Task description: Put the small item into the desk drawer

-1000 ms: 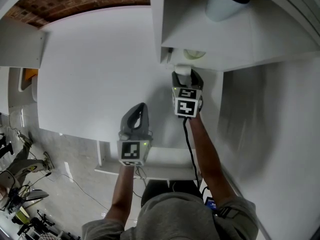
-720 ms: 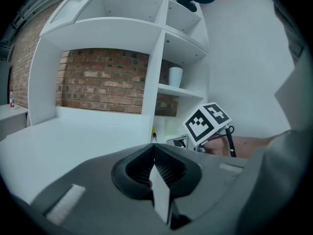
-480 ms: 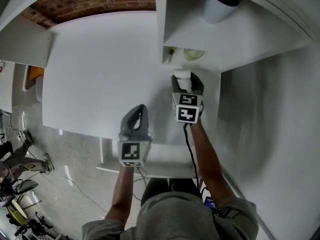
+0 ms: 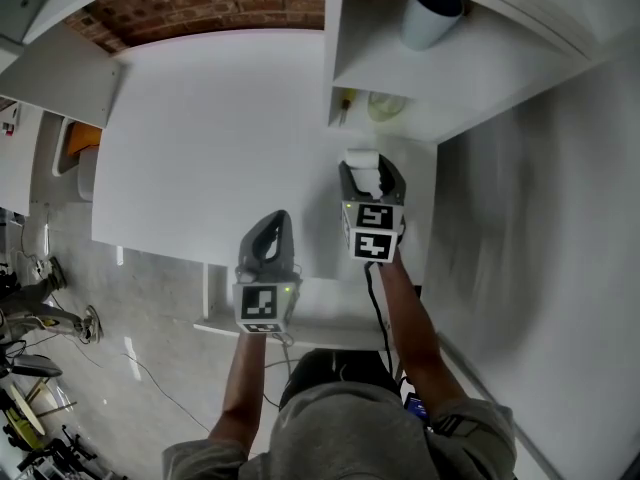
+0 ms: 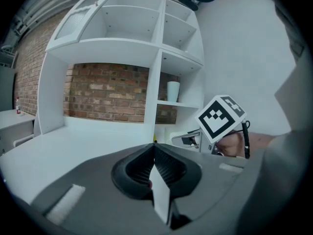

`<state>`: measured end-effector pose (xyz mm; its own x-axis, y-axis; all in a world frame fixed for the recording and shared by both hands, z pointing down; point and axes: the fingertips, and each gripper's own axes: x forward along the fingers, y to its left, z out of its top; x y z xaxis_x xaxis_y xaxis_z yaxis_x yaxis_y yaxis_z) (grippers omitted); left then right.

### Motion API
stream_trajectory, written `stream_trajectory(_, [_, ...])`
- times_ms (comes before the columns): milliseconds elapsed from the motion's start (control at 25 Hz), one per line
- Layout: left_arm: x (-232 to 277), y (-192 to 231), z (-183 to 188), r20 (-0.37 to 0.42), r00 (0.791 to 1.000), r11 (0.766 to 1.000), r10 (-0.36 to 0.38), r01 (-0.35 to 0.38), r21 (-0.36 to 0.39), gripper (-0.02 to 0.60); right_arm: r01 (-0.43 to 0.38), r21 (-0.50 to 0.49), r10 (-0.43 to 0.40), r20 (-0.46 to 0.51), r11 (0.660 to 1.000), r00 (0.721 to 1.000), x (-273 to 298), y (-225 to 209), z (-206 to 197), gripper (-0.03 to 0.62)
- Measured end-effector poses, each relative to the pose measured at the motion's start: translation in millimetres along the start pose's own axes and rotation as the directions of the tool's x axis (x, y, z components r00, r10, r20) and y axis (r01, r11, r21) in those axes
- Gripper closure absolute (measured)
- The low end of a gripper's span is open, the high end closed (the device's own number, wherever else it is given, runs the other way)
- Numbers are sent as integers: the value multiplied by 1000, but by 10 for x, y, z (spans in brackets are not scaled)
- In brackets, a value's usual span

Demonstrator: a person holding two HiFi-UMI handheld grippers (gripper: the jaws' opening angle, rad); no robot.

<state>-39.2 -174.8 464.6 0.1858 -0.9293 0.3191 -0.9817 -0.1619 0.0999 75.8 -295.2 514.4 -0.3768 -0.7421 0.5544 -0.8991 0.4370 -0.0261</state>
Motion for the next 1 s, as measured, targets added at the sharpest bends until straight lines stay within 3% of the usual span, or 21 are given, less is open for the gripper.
stream_trajectory(600, [-812, 58, 78, 40, 996, 997, 74, -74, 1, 569, -102, -56, 107, 90, 993, 990, -932, 684, 159, 313])
stream_trajectory(1000, [-1373, 175, 86, 55, 990, 991, 131, -131, -11, 569, -176, -98, 185, 89, 979, 979, -1464, 1208, 66, 313])
